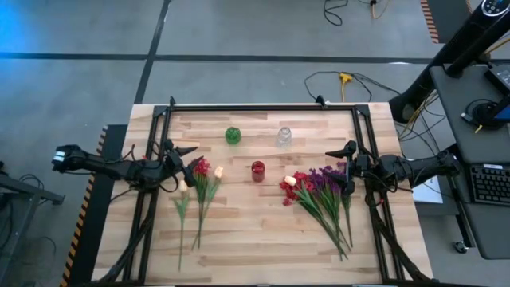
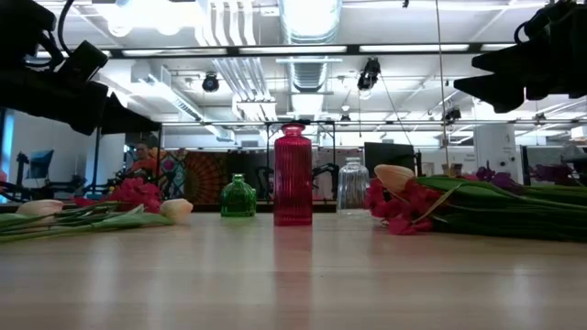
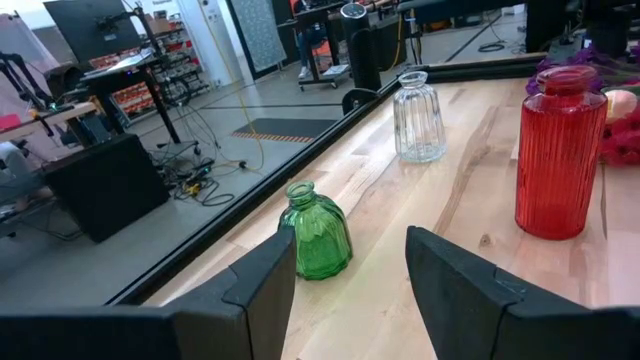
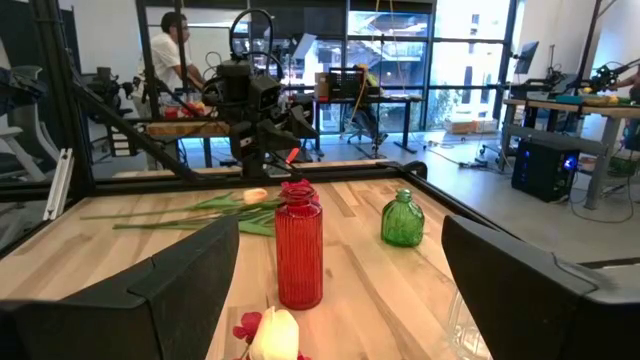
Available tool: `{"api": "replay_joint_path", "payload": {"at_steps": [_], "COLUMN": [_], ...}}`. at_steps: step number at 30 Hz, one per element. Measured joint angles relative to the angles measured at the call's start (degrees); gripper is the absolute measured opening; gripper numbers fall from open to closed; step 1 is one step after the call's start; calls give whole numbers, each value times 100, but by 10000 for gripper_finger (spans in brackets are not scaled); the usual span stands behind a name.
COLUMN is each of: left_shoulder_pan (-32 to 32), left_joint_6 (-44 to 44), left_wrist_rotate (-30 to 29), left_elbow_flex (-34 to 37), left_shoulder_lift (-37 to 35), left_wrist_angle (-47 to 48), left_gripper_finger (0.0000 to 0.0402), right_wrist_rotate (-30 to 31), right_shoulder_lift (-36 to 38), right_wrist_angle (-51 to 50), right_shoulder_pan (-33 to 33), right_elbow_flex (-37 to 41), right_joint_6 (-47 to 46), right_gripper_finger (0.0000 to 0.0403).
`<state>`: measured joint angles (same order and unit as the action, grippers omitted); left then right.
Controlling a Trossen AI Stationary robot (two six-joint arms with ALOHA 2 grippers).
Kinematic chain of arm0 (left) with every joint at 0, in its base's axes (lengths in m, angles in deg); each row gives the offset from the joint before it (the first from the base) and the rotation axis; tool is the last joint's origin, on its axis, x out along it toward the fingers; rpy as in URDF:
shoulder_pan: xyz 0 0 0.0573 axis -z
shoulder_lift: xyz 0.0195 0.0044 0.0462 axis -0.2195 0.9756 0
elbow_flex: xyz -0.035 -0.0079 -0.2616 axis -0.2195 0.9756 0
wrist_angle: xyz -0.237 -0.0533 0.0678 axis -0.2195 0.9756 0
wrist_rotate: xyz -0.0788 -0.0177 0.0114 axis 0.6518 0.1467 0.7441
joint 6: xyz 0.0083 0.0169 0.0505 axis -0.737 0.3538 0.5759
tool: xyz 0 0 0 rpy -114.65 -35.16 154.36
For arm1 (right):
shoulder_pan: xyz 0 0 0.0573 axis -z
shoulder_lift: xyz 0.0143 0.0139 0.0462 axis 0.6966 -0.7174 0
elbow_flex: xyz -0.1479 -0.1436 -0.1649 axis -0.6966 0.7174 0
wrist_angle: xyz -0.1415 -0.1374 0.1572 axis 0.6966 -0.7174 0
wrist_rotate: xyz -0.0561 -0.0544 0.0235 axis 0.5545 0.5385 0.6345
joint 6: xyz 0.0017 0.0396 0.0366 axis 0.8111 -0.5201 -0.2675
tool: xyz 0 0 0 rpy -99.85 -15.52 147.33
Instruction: Sort flowers into vase by color
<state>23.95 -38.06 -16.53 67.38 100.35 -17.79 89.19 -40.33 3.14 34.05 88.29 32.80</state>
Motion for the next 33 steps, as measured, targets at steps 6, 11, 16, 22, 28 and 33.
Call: {"api": "replay_joint_path", "payload": {"at_steps": [6, 11, 16, 22, 28, 33], "left_shoulder_pan": [2, 4, 4, 2, -2, 0], "left_joint_6": [-2539, -3703, -3789, -3852, -3883, -3691], "left_wrist_rotate": [173, 174, 173, 173, 103, 105], "left_elbow_flex": [0, 0, 0, 0, 0, 0], "left_shoulder_lift": [2, 0, 0, 0, 0, 14], "left_wrist_angle": [-575, -1178, -1621, -1784, -1758, -1639], "left_gripper_finger": [173, 173, 173, 173, 173, 173], "right_wrist_rotate": [-2, -2, -1, 0, 4, 5], "right_shoulder_lift": [0, 2, 2, 2, 2, -4], "right_wrist_angle": [11, 113, 391, 497, 539, 534], "right_shoulder_pan": [-2, 0, 0, 0, 0, 0], "right_elbow_flex": [0, 0, 0, 0, 0, 0], "right_joint_6": [-117, -1186, -1436, -1438, -1502, -1436], "right_gripper_finger": [341, 341, 341, 341, 341, 341]}}
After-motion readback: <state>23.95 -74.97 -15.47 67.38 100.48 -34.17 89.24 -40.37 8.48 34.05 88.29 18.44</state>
